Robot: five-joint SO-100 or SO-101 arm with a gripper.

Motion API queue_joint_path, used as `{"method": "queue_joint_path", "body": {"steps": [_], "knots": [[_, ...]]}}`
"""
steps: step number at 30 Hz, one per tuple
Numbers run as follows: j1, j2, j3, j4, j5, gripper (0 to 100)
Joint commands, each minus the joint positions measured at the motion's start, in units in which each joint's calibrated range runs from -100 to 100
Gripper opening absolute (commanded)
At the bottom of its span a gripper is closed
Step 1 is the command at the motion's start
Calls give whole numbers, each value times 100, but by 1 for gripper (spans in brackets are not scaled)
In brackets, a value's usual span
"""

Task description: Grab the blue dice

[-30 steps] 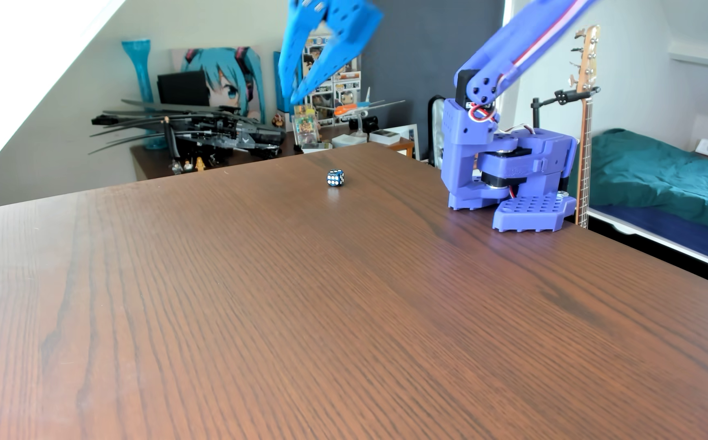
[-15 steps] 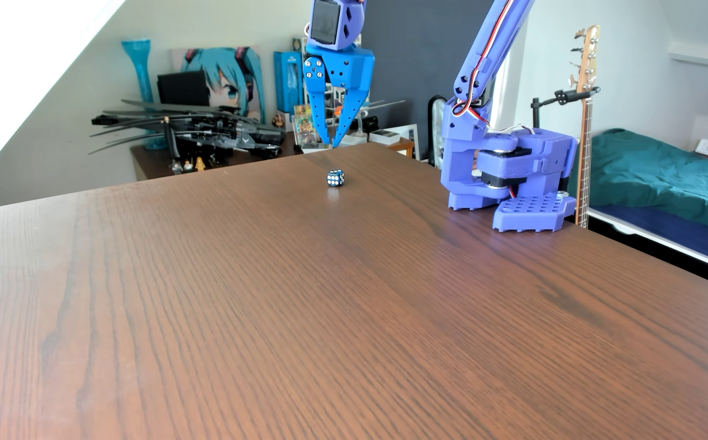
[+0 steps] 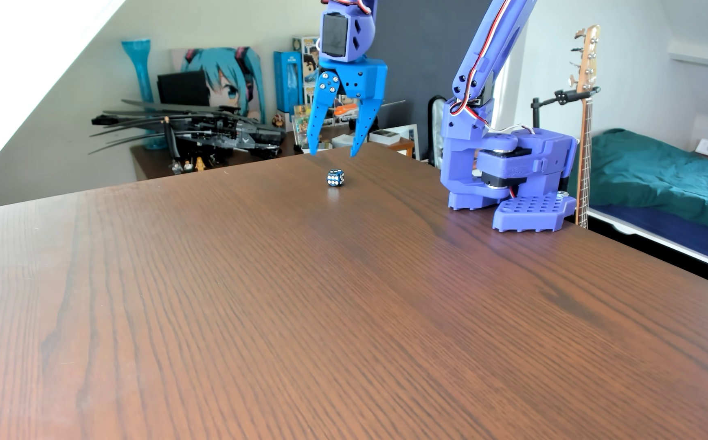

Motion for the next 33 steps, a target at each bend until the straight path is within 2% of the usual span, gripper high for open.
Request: {"method": "queue_joint_path", "body": {"steps": [1, 12, 21, 33], "knots": [[289, 19, -78, -86, 155, 25], [85, -23, 347, -94, 239, 25], [-62, 35, 727, -1009, 224, 25], [19, 44, 962, -1180, 276, 25]]}}
